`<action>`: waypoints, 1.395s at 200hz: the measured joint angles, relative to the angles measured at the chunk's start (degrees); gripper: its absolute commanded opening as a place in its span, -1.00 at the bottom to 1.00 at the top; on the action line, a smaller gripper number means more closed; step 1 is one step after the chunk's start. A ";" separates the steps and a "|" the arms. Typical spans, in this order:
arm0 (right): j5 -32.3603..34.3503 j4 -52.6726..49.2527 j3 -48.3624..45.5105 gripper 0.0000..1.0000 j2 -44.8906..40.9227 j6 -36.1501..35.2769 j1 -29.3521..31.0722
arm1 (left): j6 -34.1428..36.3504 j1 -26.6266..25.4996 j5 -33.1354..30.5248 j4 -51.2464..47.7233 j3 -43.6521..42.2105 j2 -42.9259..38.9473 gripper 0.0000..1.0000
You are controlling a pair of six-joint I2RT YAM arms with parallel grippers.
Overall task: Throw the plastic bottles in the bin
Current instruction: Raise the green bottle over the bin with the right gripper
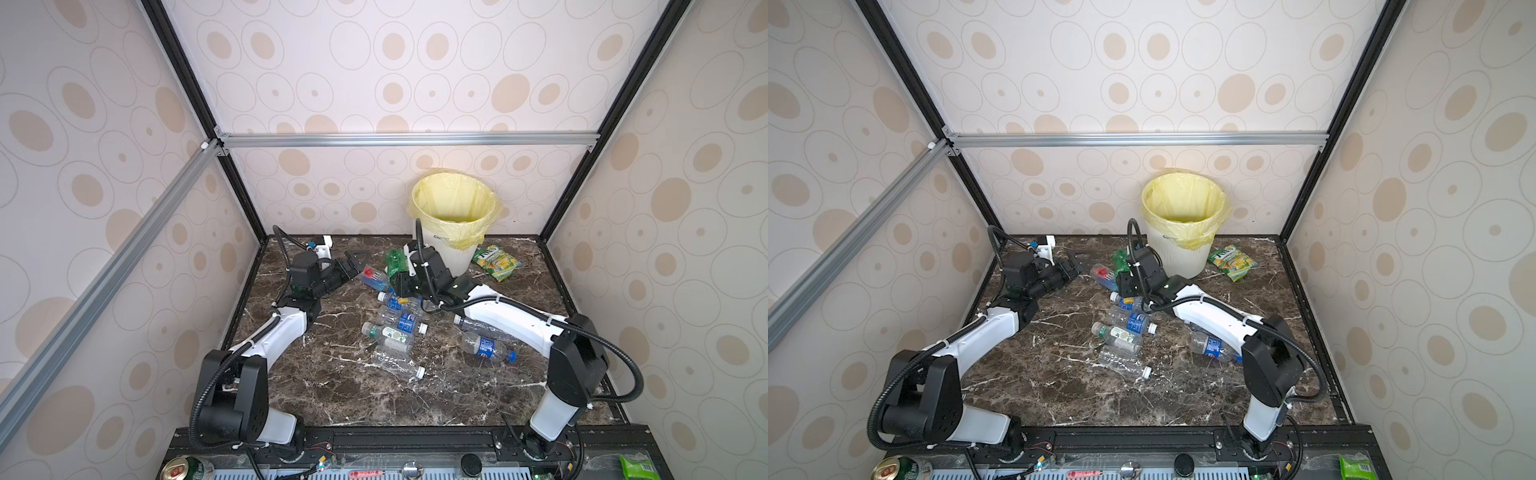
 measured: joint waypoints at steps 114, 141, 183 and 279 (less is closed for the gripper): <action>7.34 -4.85 23.04 -0.02 -11.37 -12.20 -7.02 | 18.75 -20.04 -13.27 -10.29 18.67 -2.64 0.98; 8.39 -4.96 27.96 -0.02 -12.41 -15.02 -7.02 | 23.58 -24.17 -16.26 -13.22 23.54 -1.22 0.98; 8.44 -4.68 30.67 -0.02 -15.61 -17.38 -7.02 | 29.38 -28.92 -19.56 -16.72 29.73 0.57 0.98; 2.51 -13.94 56.39 0.79 8.48 -10.32 -21.77 | 32.00 -30.18 -23.04 -18.67 30.97 0.66 0.98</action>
